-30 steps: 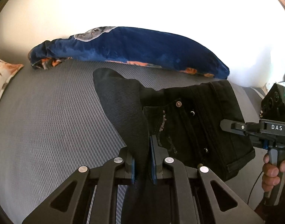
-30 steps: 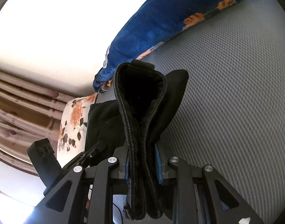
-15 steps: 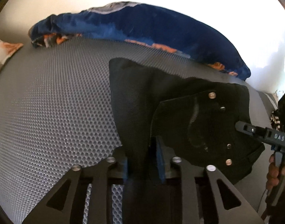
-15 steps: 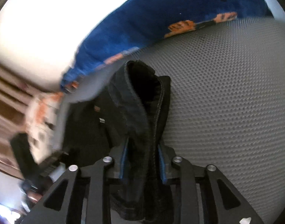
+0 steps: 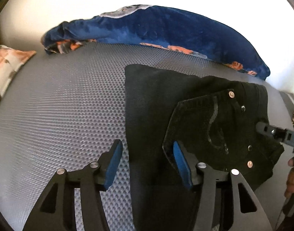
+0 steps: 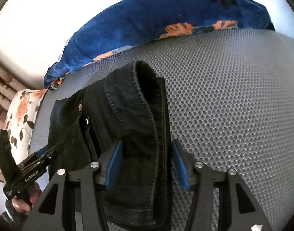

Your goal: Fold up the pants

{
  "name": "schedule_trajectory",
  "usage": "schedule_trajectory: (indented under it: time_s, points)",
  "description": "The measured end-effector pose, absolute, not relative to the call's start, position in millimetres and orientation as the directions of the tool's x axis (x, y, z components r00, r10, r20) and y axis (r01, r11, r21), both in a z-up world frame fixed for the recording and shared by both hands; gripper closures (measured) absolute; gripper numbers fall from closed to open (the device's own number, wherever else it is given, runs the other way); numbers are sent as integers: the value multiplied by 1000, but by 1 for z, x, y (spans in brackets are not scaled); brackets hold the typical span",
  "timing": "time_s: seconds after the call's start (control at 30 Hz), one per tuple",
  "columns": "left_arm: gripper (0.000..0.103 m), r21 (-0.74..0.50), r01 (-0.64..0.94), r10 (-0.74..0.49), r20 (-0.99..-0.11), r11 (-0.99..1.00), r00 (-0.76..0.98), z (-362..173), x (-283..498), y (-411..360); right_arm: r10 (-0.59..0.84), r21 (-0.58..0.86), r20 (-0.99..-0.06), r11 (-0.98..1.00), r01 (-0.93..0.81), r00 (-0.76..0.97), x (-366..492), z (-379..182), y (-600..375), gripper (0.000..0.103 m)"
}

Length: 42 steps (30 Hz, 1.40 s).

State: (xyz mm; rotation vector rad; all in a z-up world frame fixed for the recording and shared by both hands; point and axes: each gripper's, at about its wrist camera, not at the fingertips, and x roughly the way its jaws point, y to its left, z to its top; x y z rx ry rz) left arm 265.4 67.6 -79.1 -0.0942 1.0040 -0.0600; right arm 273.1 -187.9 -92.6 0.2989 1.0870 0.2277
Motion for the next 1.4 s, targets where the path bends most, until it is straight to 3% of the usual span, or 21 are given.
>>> schedule_trajectory:
  time_s: [0.2,0.43,0.77,1.4]
  points:
    - [32,-72,-14,-51,-815,997,577,-55,233,69,284,311,-801,950,-40,527,248,-59,-185,37]
    - [26,-54,-33,-22,-781,998,625,-33,181,70,207,218,-772,974,-56,601,196,-27,-165,15]
    - [26,-4,-86,54,-752,996,657,-21,116,63,106,81,-738,994,-69,666,123,-20,-139,9]
    - [26,19,-121,95,-742,992,664,-27,59,61,96,38,-717,994,-99,691,61,-21,-117,7]
